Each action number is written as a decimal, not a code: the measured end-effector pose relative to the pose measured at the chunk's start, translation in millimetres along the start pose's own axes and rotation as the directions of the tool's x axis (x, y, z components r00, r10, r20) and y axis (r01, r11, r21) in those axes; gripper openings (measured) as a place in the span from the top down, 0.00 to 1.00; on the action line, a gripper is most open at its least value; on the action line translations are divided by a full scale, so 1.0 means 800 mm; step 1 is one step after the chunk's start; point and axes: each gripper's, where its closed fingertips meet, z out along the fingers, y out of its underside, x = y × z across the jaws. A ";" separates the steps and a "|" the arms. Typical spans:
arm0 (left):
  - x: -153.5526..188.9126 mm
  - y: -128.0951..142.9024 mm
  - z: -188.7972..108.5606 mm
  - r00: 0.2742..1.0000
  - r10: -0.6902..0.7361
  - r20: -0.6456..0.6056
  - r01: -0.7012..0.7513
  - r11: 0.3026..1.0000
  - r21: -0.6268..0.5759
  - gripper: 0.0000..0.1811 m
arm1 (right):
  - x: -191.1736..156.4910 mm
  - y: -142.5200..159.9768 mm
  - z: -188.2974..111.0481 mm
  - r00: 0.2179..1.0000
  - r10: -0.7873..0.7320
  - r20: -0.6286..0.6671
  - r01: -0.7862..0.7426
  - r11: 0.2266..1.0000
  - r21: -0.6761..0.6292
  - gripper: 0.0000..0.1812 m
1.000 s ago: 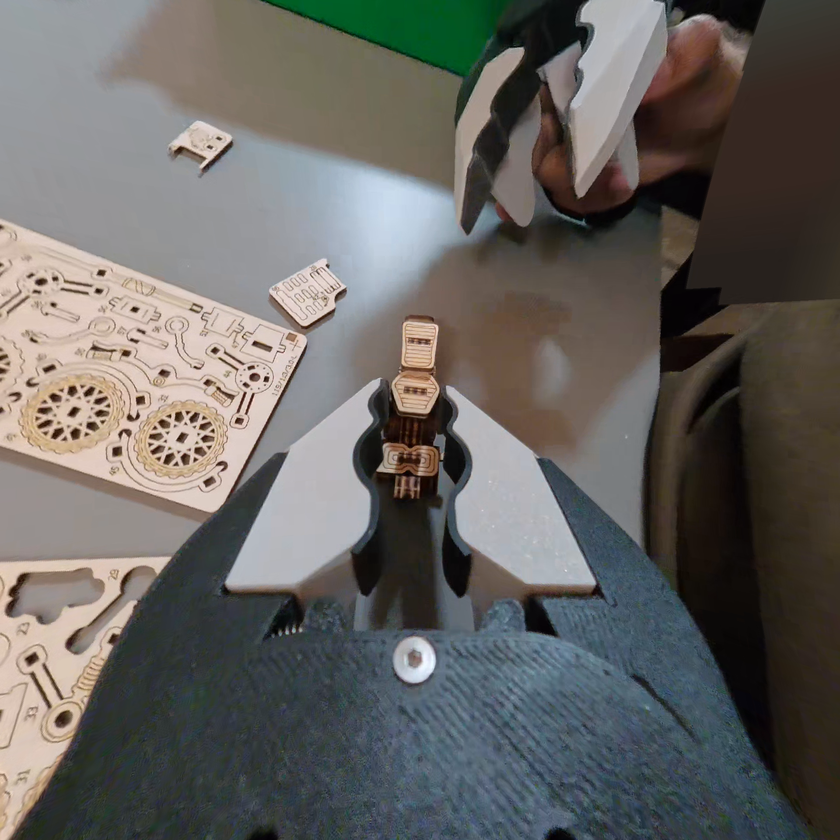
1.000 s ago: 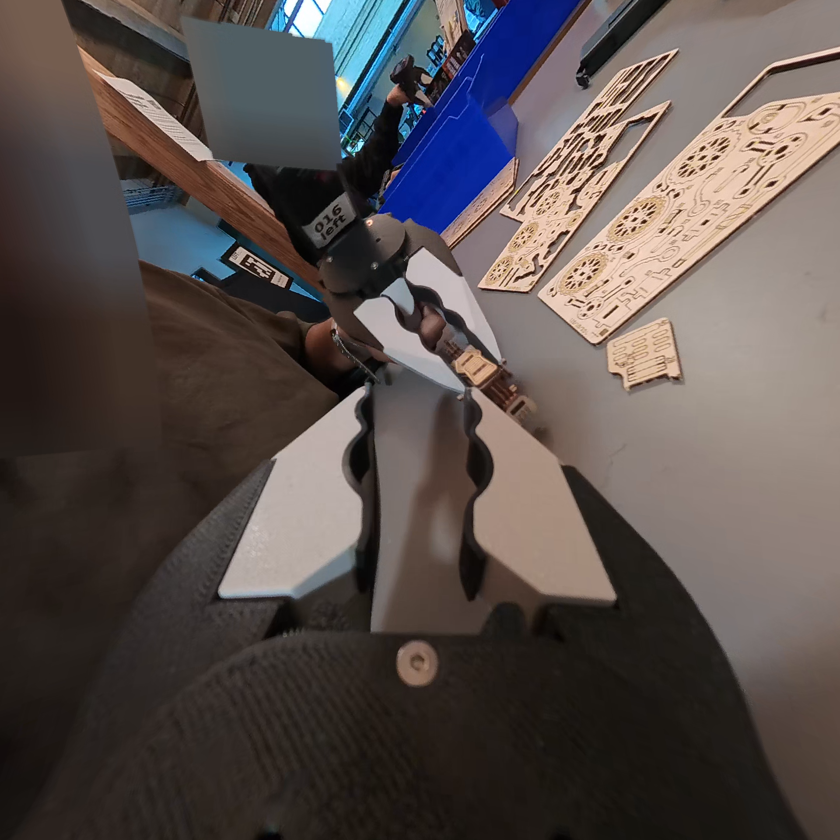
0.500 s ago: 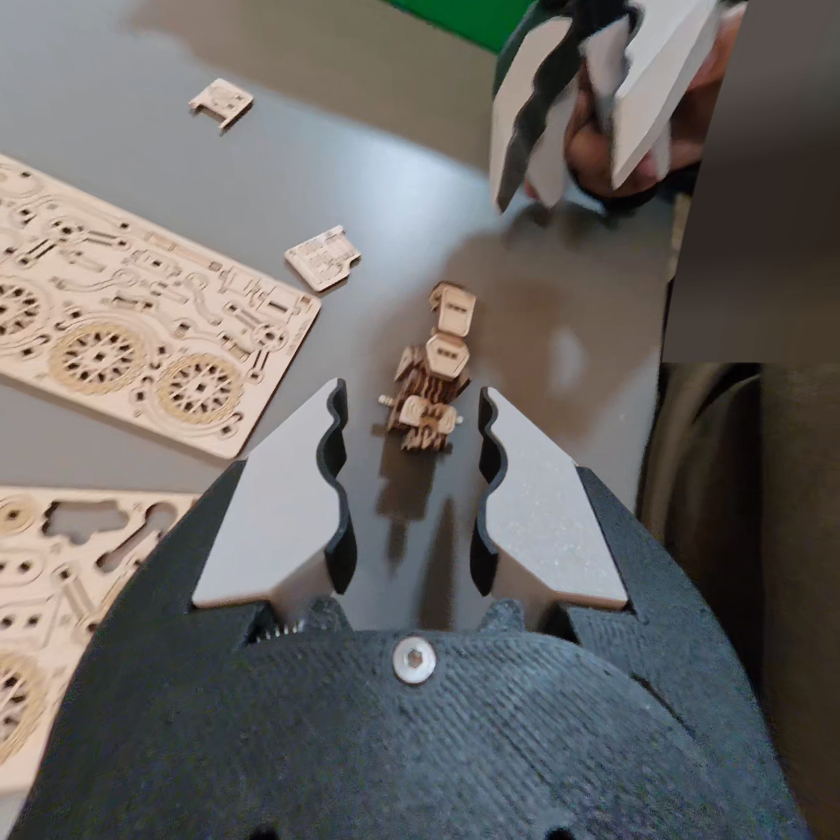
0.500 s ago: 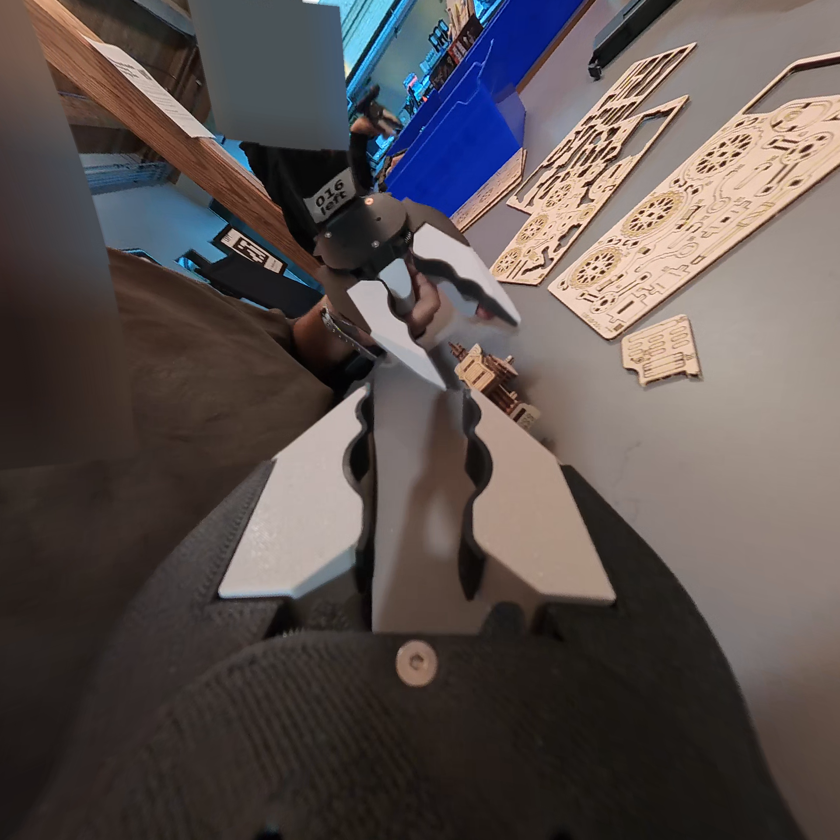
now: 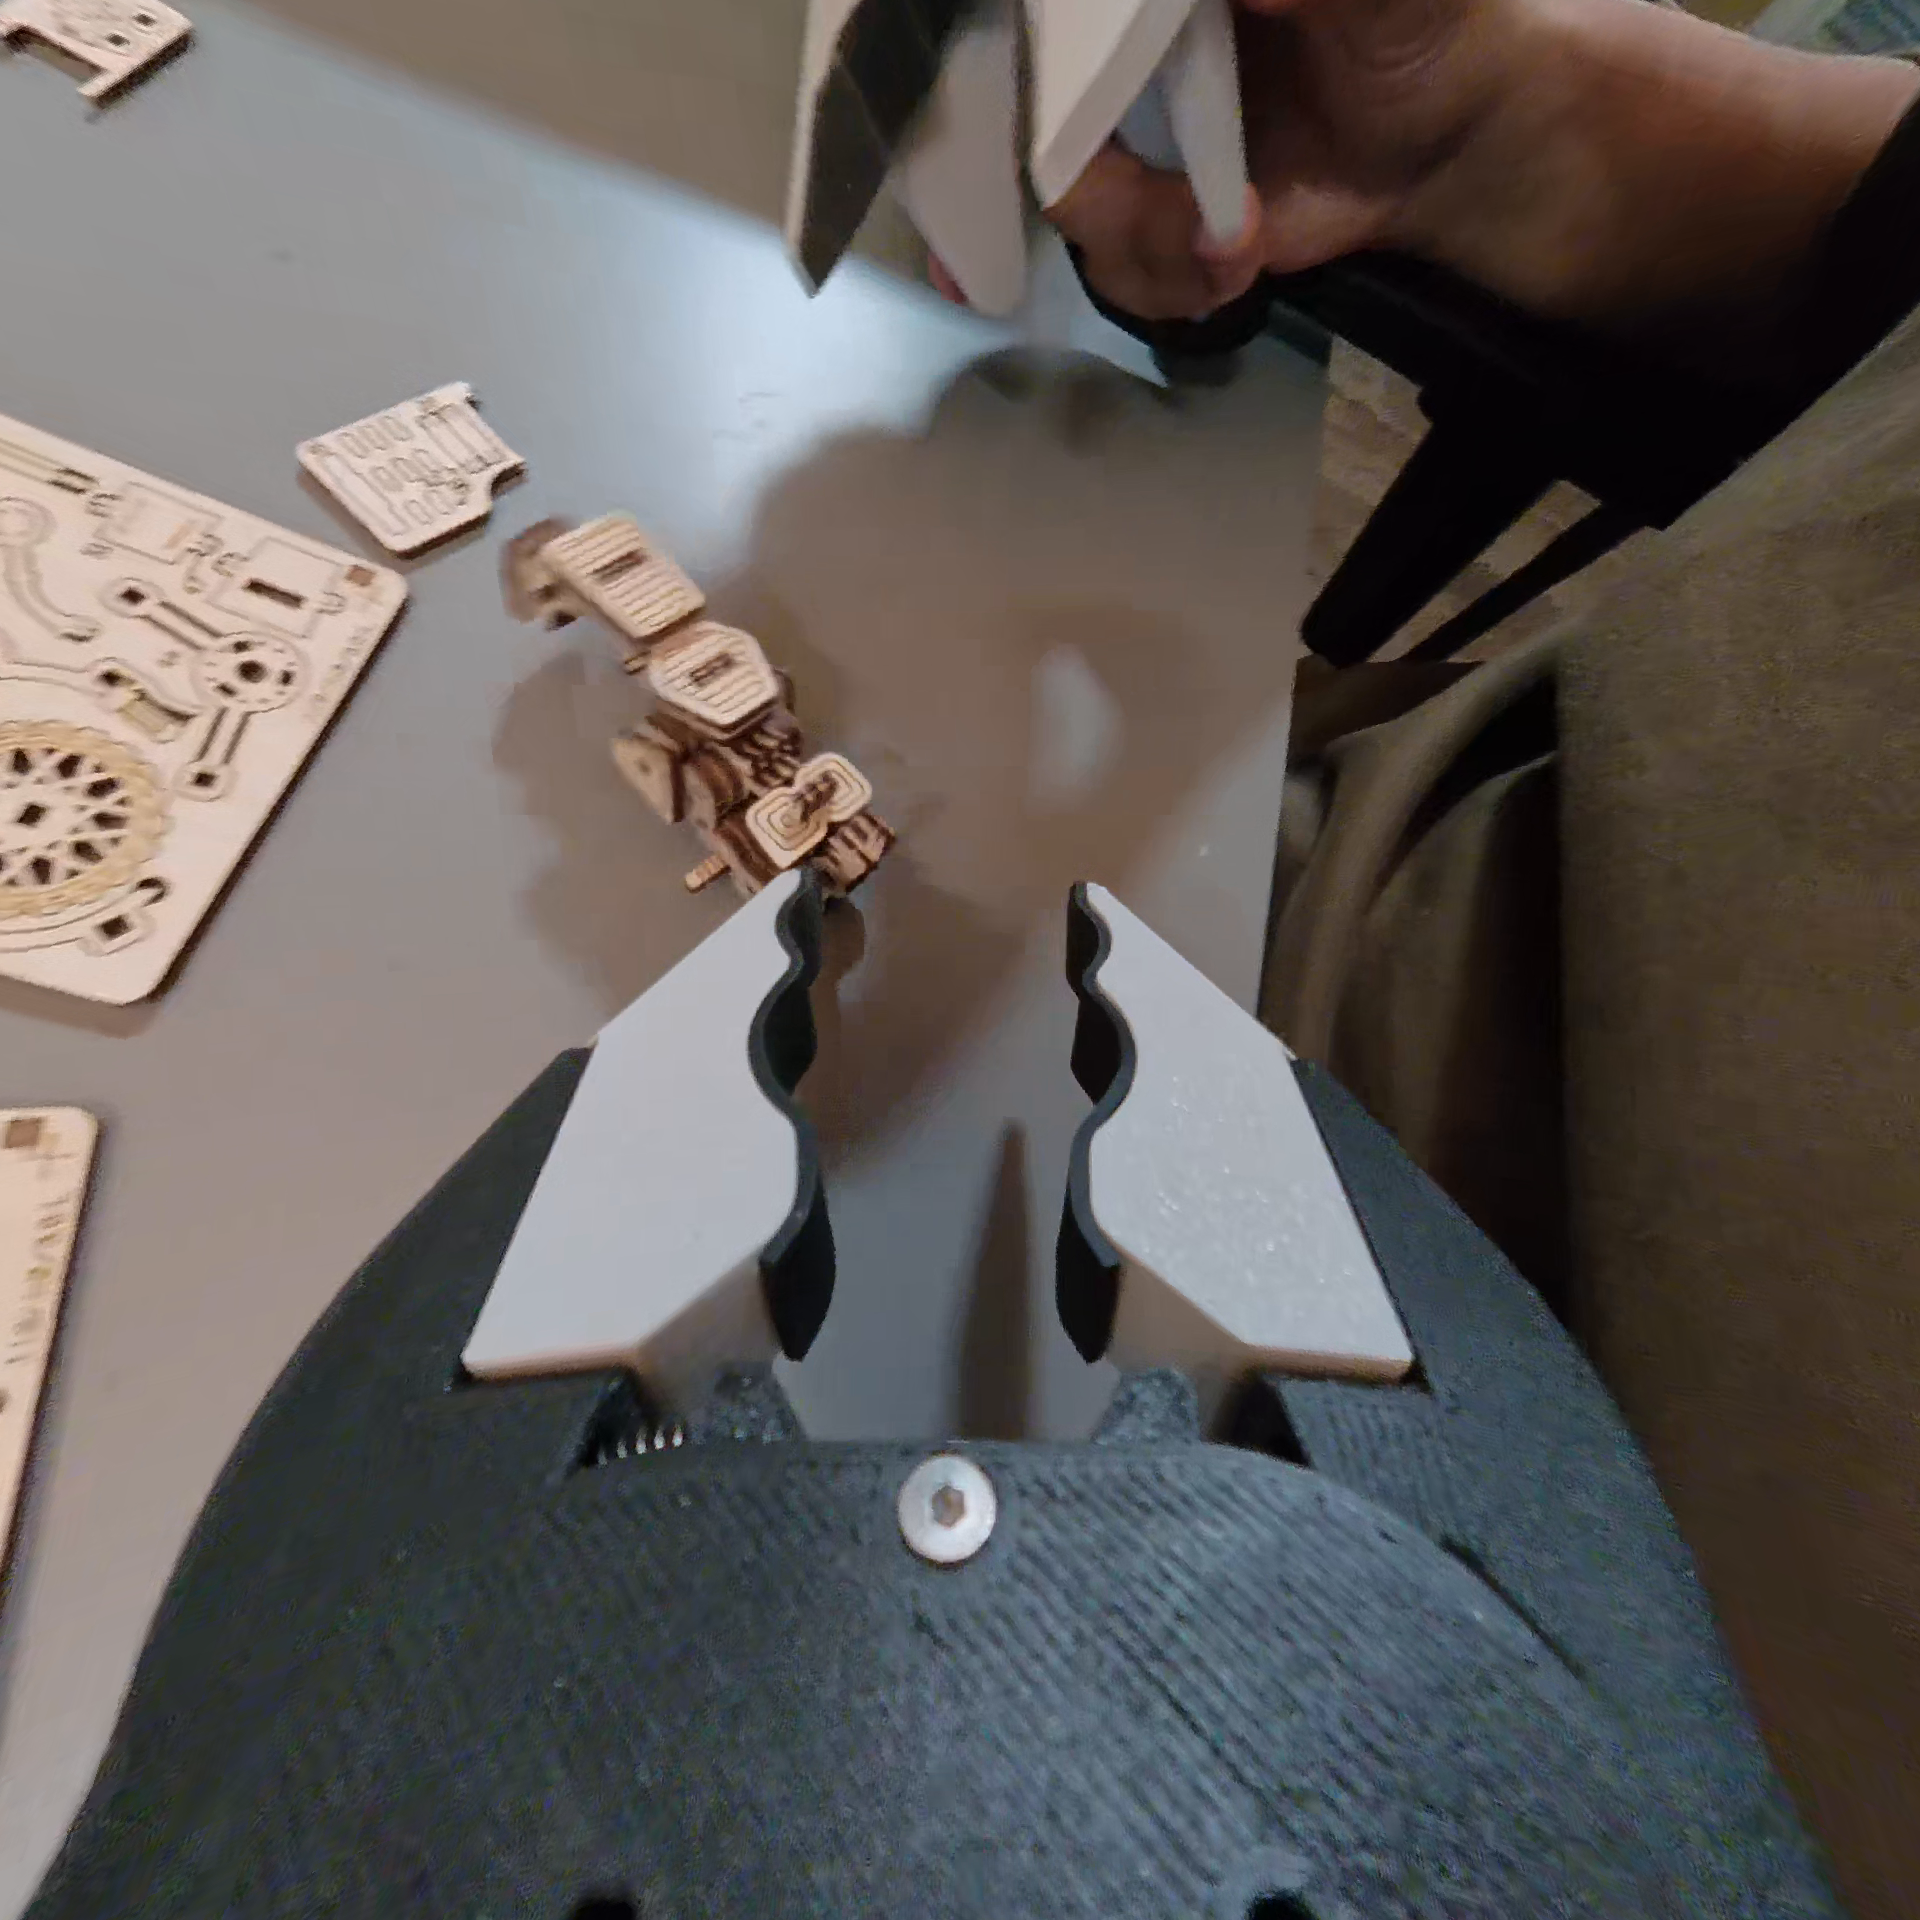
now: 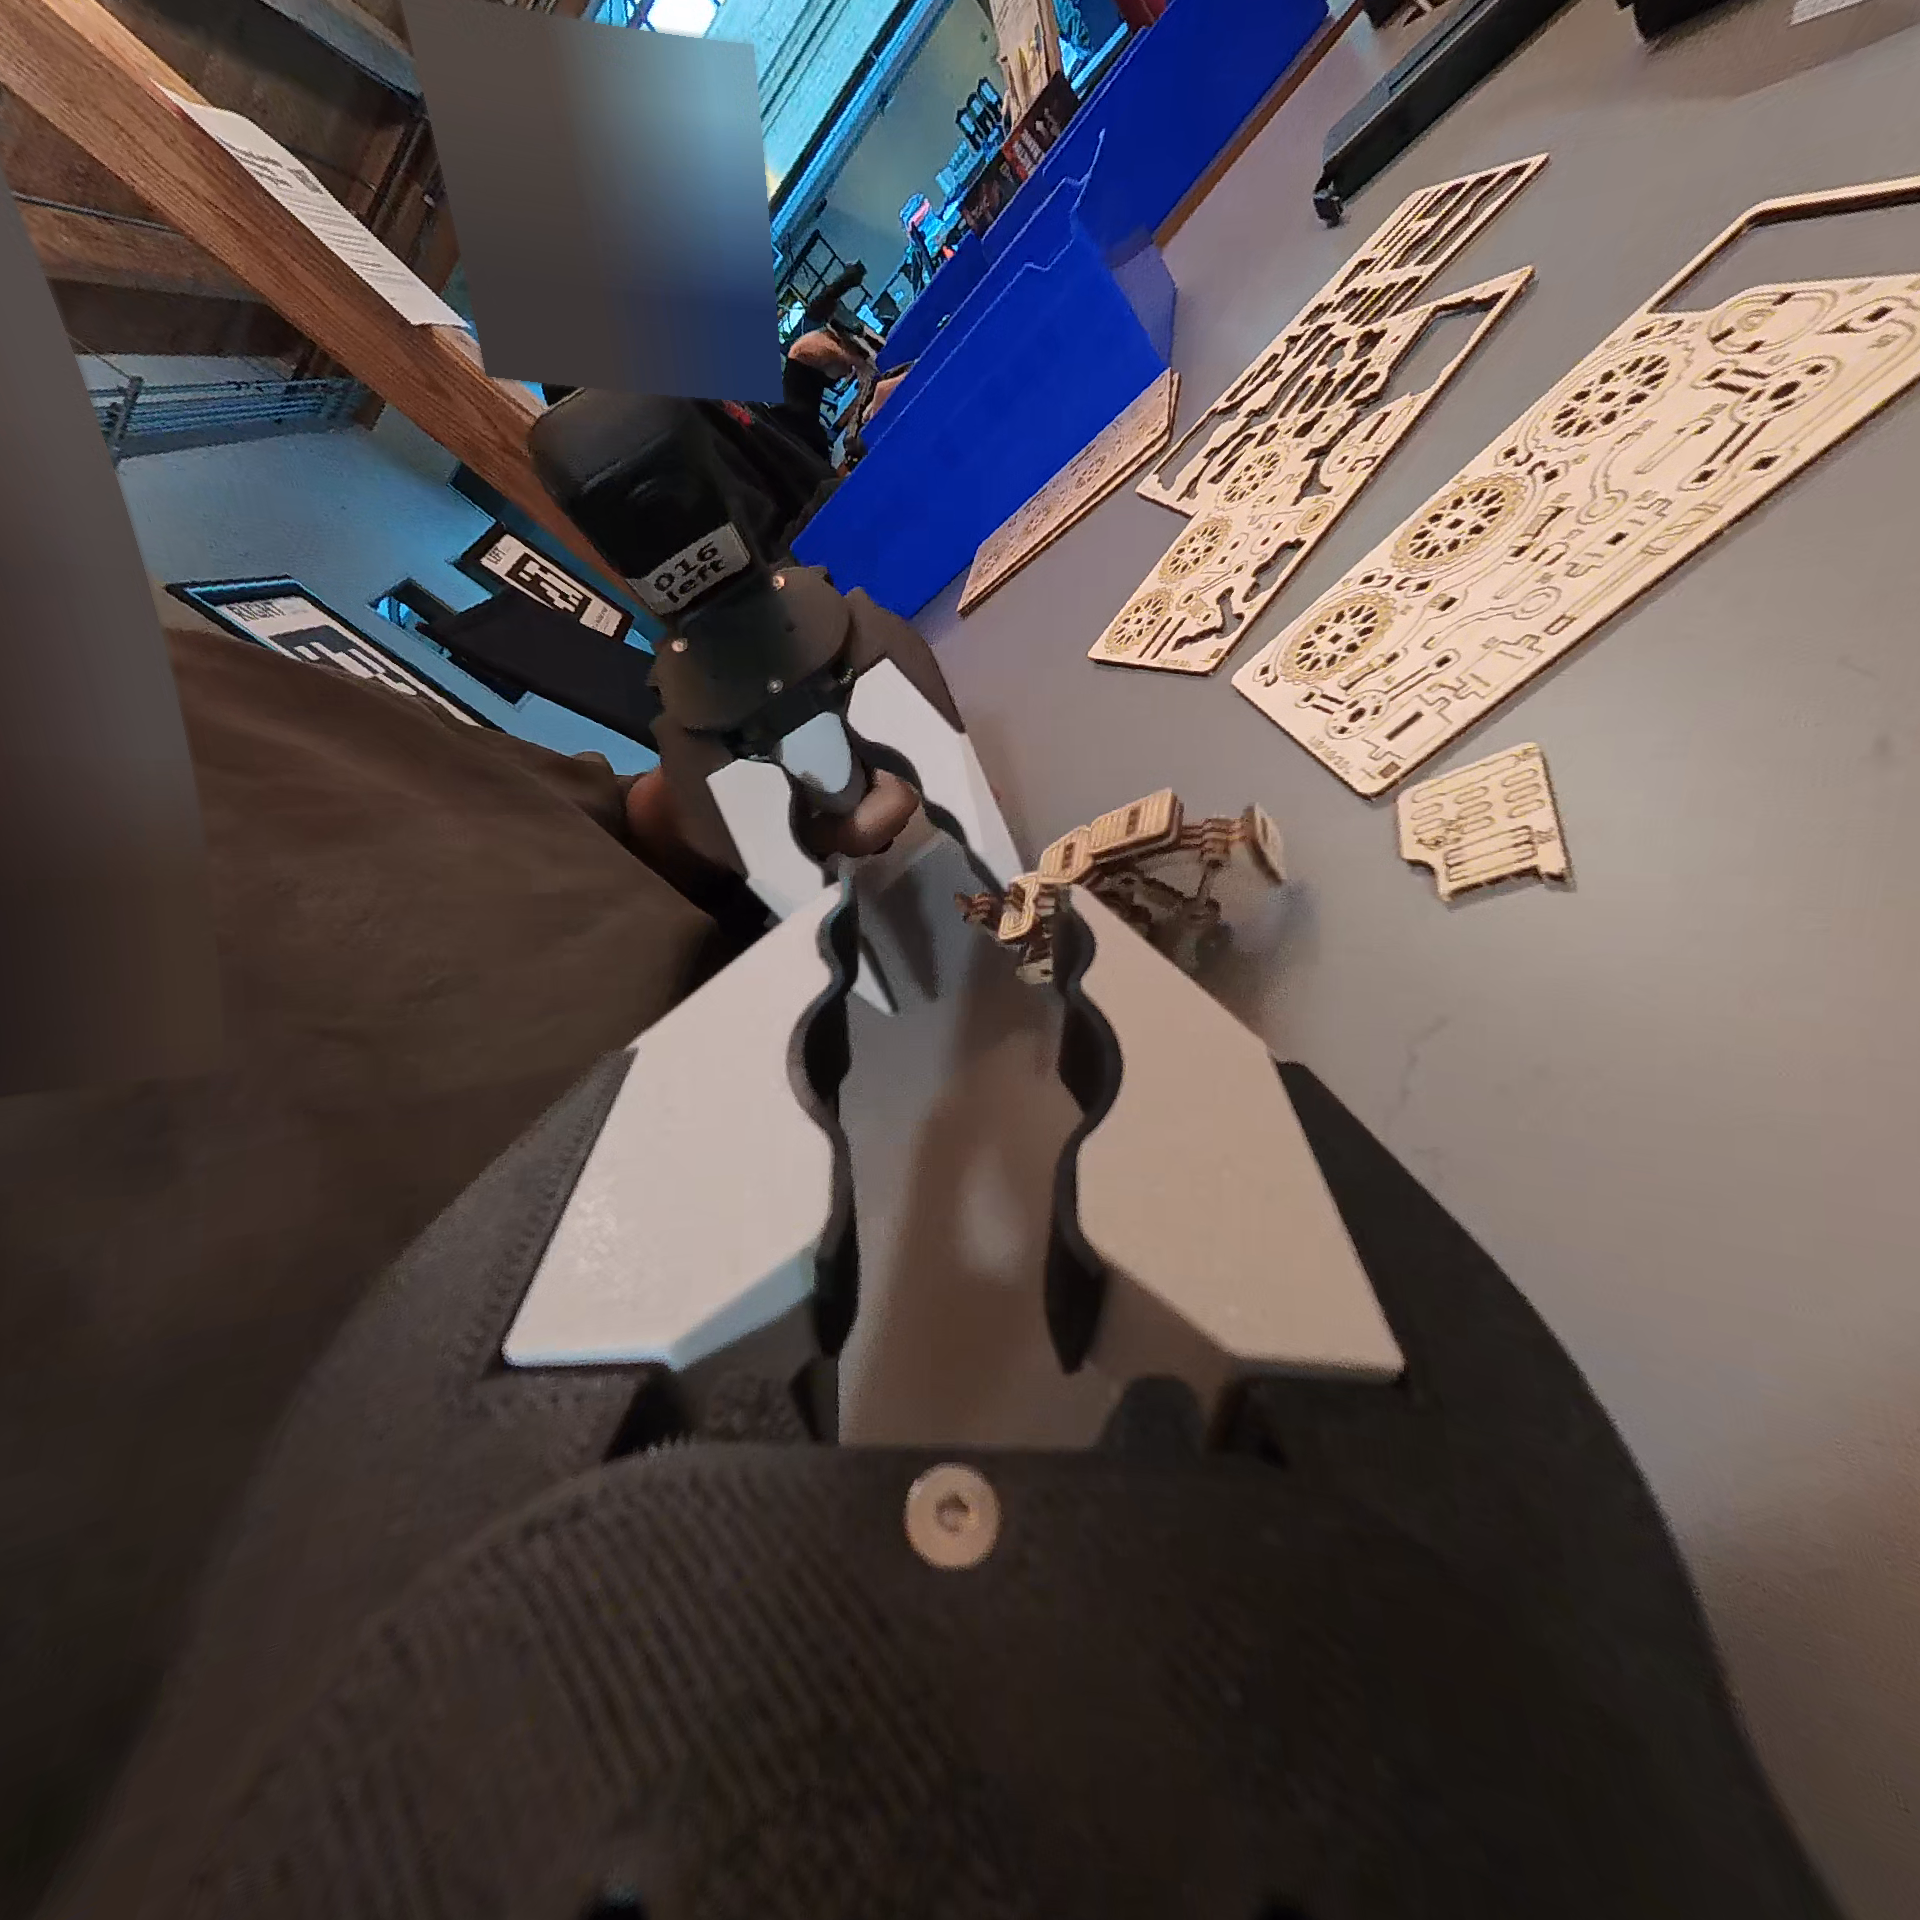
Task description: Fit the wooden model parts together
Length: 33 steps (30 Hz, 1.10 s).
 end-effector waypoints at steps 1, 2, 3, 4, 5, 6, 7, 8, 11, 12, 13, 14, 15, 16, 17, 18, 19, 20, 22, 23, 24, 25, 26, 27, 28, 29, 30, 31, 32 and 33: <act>0.007 -0.002 0.003 1.000 0.001 -0.021 -0.001 1.000 0.008 0.75 | 0.000 0.000 0.000 1.000 -0.003 -0.002 0.003 1.000 -0.002 0.81; 0.013 -0.005 0.006 0.999 -0.004 -0.044 0.005 1.000 0.019 0.75 | 0.000 0.001 0.000 1.000 -0.005 -0.003 0.005 1.000 -0.004 0.81; 0.019 -0.008 0.010 0.998 -0.015 -0.064 0.018 0.999 0.034 0.74 | -0.001 0.001 0.000 1.000 -0.006 -0.003 0.006 1.000 -0.005 0.81; 0.024 -0.012 0.014 0.996 -0.032 -0.085 0.036 0.998 0.050 0.74 | -0.001 0.001 0.000 1.000 -0.007 -0.002 0.007 1.000 -0.005 0.81; 0.031 -0.015 0.017 0.992 -0.047 -0.115 0.055 0.997 0.061 0.74 | -0.002 0.002 0.000 1.000 -0.008 -0.002 0.008 1.000 -0.006 0.81; 0.038 -0.017 0.019 0.988 -0.061 -0.144 0.071 0.995 0.064 0.74 | -0.002 0.002 0.000 1.000 -0.009 -0.001 0.009 1.000 -0.008 0.81; 0.041 -0.018 0.021 0.985 -0.072 -0.159 0.083 0.995 0.060 0.74 | -0.003 0.002 0.000 1.000 -0.011 -0.001 0.011 1.000 -0.009 0.81; 0.041 -0.018 0.021 0.984 -0.077 -0.163 0.088 0.995 0.057 0.74 | -0.003 0.003 0.001 1.000 -0.013 -0.001 0.013 1.000 -0.011 0.81; 0.039 -0.023 0.015 0.982 -0.080 -0.172 0.096 0.992 0.085 0.75 | -0.004 0.004 0.001 1.000 -0.018 -0.002 0.018 1.000 -0.013 0.81; 0.039 -0.028 0.010 0.979 -0.084 -0.186 0.105 0.989 0.105 0.76 | -0.004 0.004 0.001 1.000 -0.017 -0.002 0.017 1.000 -0.012 0.81; 0.040 -0.033 0.005 0.975 -0.087 -0.206 0.115 0.985 0.129 0.76 | -0.003 0.003 0.001 1.000 -0.015 -0.001 0.015 1.000 -0.011 0.81; 0.042 -0.038 -0.001 0.969 -0.086 -0.230 0.124 0.980 0.156 0.77 | -0.002 0.003 0.001 1.000 -0.011 0.000 0.011 1.000 -0.010 0.81; 0.042 -0.043 -0.007 0.965 -0.084 -0.249 0.132 0.974 0.182 0.77 | -0.001 0.002 0.001 1.000 -0.007 0.000 0.007 1.000 -0.008 0.81; 0.041 -0.047 -0.012 0.962 -0.082 -0.260 0.138 0.969 0.205 0.77 | 0.000 0.001 0.002 1.000 -0.004 -0.001 0.004 1.000 -0.006 0.81; 0.040 -0.050 -0.017 0.961 -0.077 -0.266 0.140 0.964 0.226 0.77 | 0.002 0.001 0.002 1.000 -0.002 -0.003 0.002 1.000 -0.005 0.80; 0.038 -0.053 -0.022 0.962 -0.067 -0.266 0.135 0.959 0.247 0.77 | 0.003 0.000 0.002 1.000 -0.002 -0.004 0.002 1.000 -0.003 0.80; 0.034 -0.054 -0.026 0.964 -0.057 -0.258 0.128 0.955 0.267 0.77 | 0.004 -0.001 0.003 1.000 -0.004 -0.007 0.004 1.000 -0.002 0.80; 0.029 -0.056 -0.030 0.968 -0.046 -0.245 0.117 0.951 0.287 0.77 | 0.005 -0.002 0.003 1.000 -0.008 -0.011 0.008 1.000 0.000 0.80; 0.020 -0.059 -0.039 0.976 -0.023 -0.219 0.096 0.939 0.330 0.77 | 0.007 -0.003 0.003 0.999 -0.019 -0.026 0.019 1.000 0.002 0.80; 0.015 -0.061 -0.043 0.978 -0.015 -0.207 0.089 0.933 0.350 0.77 | 0.009 -0.004 0.003 0.999 -0.024 -0.033 0.024 1.000 0.002 0.80; 0.010 -0.063 -0.047 0.980 -0.013 -0.196 0.086 0.926 0.369 0.77 | 0.011 -0.005 0.003 0.999 -0.027 -0.040 0.027 1.000 0.003 0.80; 0.004 -0.064 -0.050 0.983 -0.016 -0.183 0.087 0.919 0.385 0.77 | 0.013 -0.006 0.002 0.999 -0.028 -0.046 0.028 1.000 0.005 0.80; -0.003 -0.066 -0.054 0.985 -0.022 -0.169 0.089 0.912 0.400 0.77 | 0.014 -0.007 0.002 0.998 -0.027 -0.049 0.028 1.000 0.008 0.80; -0.009 -0.067 -0.057 0.988 -0.028 -0.155 0.091 0.905 0.415 0.77 | 0.015 -0.008 0.001 0.998 -0.025 -0.051 0.026 1.000 0.013 0.81; -0.015 -0.068 -0.061 0.989 -0.035 -0.145 0.095 0.898 0.429 0.77 | 0.016 -0.010 0.000 0.998 -0.024 -0.053 0.025 1.000 0.019 0.81; -0.020 -0.069 -0.064 0.990 -0.043 -0.138 0.101 0.891 0.442 0.76 | 0.017 -0.011 -0.001 0.998 -0.023 -0.054 0.024 0.999 0.024 0.81; -0.024 -0.070 -0.066 0.990 -0.053 -0.134 0.108 0.885 0.452 0.76 | 0.018 -0.013 -0.001 0.998 -0.022 -0.055 0.024 0.999 0.029 0.81; -0.029 -0.070 -0.067 0.989 -0.062 -0.133 0.117 0.881 0.458 0.75 | 0.018 -0.013 -0.002 0.998 -0.024 -0.057 0.026 0.999 0.032 0.81; -0.032 -0.070 -0.068 0.988 -0.073 -0.135 0.127 0.878 0.462 0.75 | 0.019 -0.014 -0.003 0.998 -0.031 -0.061 0.033 0.999 0.032 0.81; -0.036 -0.069 -0.068 0.987 -0.084 -0.136 0.139 0.875 0.465 0.74 | 0.019 -0.014 -0.003 0.997 -0.041 -0.066 0.043 0.999 0.029 0.81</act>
